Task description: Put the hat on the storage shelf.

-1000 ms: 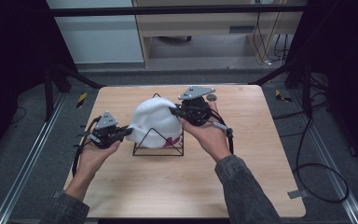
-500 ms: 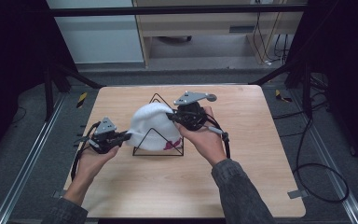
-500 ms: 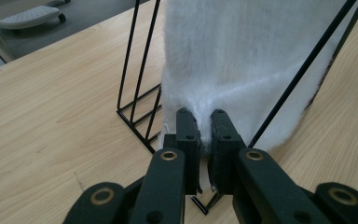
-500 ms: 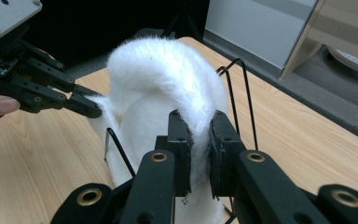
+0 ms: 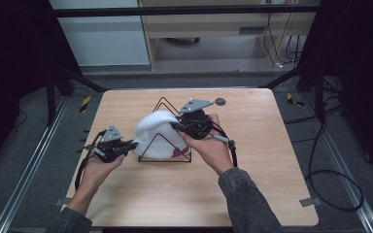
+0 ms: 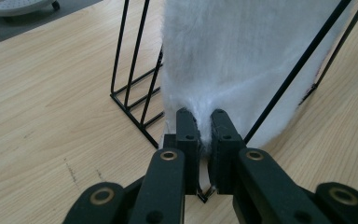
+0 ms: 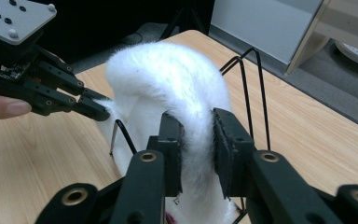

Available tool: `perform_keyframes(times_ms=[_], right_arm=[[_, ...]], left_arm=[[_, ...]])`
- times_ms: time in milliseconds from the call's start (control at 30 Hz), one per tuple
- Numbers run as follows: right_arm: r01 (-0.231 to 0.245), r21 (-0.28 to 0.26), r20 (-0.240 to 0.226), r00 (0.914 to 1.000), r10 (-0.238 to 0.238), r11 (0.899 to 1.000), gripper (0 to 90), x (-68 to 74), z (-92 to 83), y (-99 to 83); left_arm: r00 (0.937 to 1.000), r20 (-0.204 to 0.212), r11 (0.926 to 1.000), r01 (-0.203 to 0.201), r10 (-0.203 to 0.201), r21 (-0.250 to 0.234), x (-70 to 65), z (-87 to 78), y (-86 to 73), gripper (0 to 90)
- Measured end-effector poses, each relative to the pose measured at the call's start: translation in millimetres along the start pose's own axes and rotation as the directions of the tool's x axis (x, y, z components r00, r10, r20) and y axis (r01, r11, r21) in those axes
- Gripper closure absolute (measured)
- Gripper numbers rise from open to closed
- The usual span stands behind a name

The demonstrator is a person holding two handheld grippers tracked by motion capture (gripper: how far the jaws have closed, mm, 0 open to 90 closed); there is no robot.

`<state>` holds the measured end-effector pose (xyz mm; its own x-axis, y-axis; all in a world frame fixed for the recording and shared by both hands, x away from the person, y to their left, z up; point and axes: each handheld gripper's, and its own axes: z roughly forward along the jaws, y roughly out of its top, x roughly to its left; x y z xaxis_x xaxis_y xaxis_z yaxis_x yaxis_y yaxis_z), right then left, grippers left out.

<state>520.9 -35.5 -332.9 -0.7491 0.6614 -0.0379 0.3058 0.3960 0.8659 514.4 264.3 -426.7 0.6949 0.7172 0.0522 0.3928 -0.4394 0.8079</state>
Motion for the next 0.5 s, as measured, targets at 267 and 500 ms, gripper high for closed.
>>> perform_keyframes(times_ms=[267,500], right_arm=[[-0.022,-0.009,-0.013,0.9997,0.022,1.0,52.2,2.1,-11.3,-4.4],[-0.03,-0.012,0.008,0.9995,0.03,0.999,34.9,0.6,-29.4,-12.5]], left_arm=[[0.9995,-0.027,0.9998,0.018,-0.018,-0.01,-2.6,-2.3,-4.5,74.4],[0.9978,-0.056,0.9967,0.031,-0.035,-0.075,-6.8,-22.2,-1.8,46.6]])
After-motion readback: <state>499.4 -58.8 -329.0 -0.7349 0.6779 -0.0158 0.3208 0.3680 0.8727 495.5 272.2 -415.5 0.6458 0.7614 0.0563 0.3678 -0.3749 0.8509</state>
